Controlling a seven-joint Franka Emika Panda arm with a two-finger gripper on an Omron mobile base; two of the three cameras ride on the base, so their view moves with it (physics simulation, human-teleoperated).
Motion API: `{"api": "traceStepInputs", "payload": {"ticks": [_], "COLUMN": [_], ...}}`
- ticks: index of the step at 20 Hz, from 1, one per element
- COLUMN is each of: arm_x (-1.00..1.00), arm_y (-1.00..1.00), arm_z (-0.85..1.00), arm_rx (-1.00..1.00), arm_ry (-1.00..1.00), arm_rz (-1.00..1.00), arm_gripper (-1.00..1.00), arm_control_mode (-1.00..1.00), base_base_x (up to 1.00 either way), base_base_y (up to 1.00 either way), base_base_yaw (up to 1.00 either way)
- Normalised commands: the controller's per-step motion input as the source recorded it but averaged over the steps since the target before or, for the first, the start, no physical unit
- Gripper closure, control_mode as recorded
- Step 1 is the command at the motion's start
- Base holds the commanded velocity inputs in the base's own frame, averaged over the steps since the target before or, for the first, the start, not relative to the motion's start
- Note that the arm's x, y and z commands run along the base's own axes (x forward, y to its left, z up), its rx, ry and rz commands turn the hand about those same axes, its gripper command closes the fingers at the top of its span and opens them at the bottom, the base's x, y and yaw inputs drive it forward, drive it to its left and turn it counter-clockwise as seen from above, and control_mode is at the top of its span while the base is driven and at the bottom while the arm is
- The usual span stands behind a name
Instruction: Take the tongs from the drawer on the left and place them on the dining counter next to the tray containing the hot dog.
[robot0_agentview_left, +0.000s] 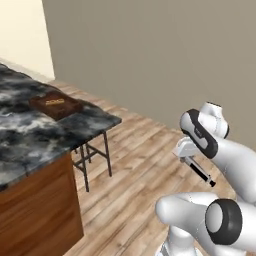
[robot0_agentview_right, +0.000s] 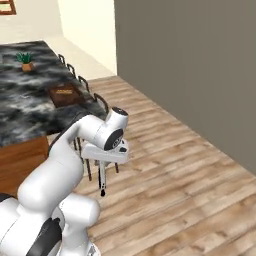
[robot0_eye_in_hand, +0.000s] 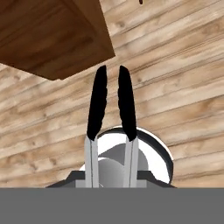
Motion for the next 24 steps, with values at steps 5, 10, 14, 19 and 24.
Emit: {"api": "traceStepInputs", "payload": {"ticks": [5, 10, 14, 19, 24], "arm_x": [0.00, 0.00, 0.00, 0.00, 0.00], "arm_y": [0.00, 0.00, 0.00, 0.00, 0.00], "arm_z": [0.00, 0.00, 0.00, 0.00, 0.00], "arm_rx": [0.00, 0.00, 0.00, 0.00, 0.00], "arm_ry": [0.00, 0.00, 0.00, 0.00, 0.00], "arm_rz": [0.00, 0.00, 0.00, 0.00, 0.00], "arm_gripper": [1.00, 1.00, 1.00, 1.00, 1.00], "arm_control_mode": [1.00, 1.00, 1.00, 1.00, 1.00], "base_base_x": [0.49, 0.52, 0.51, 0.51, 0.29], "base_base_y": [-1.00, -1.00, -0.96, -0.78, -0.65], "base_base_yaw": [0.55, 0.55, 0.59, 0.66, 0.75]}}
